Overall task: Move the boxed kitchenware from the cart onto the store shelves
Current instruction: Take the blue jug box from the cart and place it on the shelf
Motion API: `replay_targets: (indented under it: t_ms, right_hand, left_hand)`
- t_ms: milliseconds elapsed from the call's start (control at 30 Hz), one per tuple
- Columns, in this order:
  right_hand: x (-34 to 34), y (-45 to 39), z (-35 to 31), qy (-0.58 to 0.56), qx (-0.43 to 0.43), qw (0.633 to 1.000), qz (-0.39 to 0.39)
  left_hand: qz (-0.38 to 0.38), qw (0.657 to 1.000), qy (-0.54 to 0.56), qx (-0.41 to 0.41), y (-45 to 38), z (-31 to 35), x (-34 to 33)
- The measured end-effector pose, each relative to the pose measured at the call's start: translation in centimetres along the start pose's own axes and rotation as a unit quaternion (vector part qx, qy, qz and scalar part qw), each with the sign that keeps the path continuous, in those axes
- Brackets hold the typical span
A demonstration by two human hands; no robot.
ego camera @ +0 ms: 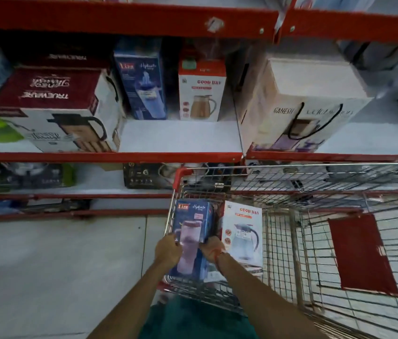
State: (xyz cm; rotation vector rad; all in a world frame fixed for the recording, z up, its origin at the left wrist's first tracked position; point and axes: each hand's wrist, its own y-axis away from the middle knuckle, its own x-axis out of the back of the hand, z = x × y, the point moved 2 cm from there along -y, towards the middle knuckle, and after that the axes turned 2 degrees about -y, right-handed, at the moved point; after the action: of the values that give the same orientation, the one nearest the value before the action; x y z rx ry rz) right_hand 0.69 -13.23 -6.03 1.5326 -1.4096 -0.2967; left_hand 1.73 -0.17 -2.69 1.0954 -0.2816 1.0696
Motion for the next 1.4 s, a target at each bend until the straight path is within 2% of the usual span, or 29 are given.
replay_targets:
  t_ms: [67, 167, 300, 433, 567, 633, 733, 867, 1000, 1167, 1267, 1400]
  right_hand:
    - [-0.9, -0.6, 0.6, 0.001, -0.054, 0.999, 0.002]
    - [-1.5, -1.8, 1.6, -0.015, -0.088, 0.996, 0.004]
    - [-2.4, -5.2, 4.2, -0.082, -0.099, 0.992, 0.006]
    - [-1.7, -4.9, 4.3, -0.115, -0.107, 0.987, -0.014]
    - [1.1, -1.3, 2.0, -0.065, -0.031, 0.997, -0.040]
    - [2.8, 1.0, 0.9, -0.093, 0.016, 0.993, -0.066]
    - [5.5, 4.1, 0.2, -0.101, 0.071, 0.990, -0.065]
    - [7.1, 6.8, -0.8, -0.126, 0.087, 0.987, -0.043]
    - [8.3, 7.6, -2.7, -0.188, 0.086, 0.978, 0.012]
    - [10.4, 8.3, -9.3, -0.098, 0.210, 0.965, 0.124]
    - [11.3, 8.2, -14.7, -0.036, 0.283, 0.939, 0.190]
    - [11.5, 6.6, -21.7, -0.045, 0.351, 0.907, 0.229]
  left_hand:
    - [-0.014, 1.000, 0.002, 0.016, -0.4, -0.2, -0.6]
    - [-0.013, 0.998, 0.035, 0.042, -1.6, -0.5, -1.6]
    - [-0.012, 0.998, 0.043, 0.049, -2.2, -0.1, -2.3]
    - [-0.060, 0.995, 0.027, 0.076, -2.1, 0.4, -2.7]
    - [-0.067, 0.994, 0.021, 0.078, -2.0, 0.7, -0.8]
    - [-0.052, 0.997, 0.040, 0.051, -1.4, 0.6, 0.7]
    - [-0.041, 0.987, 0.153, 0.017, 0.0, 0.1, 2.4]
    - [-0.036, 0.969, 0.243, -0.008, 2.0, 1.1, 4.0]
    - [0.011, 0.962, 0.270, -0.039, 2.4, 1.9, 6.0]
    - [0.055, 0.922, 0.363, -0.125, 1.6, 4.3, 11.2]
    - [0.130, 0.912, 0.353, -0.161, -0.7, 5.5, 15.2]
    - [0.256, 0.897, 0.305, -0.191, -3.8, 6.8, 20.9]
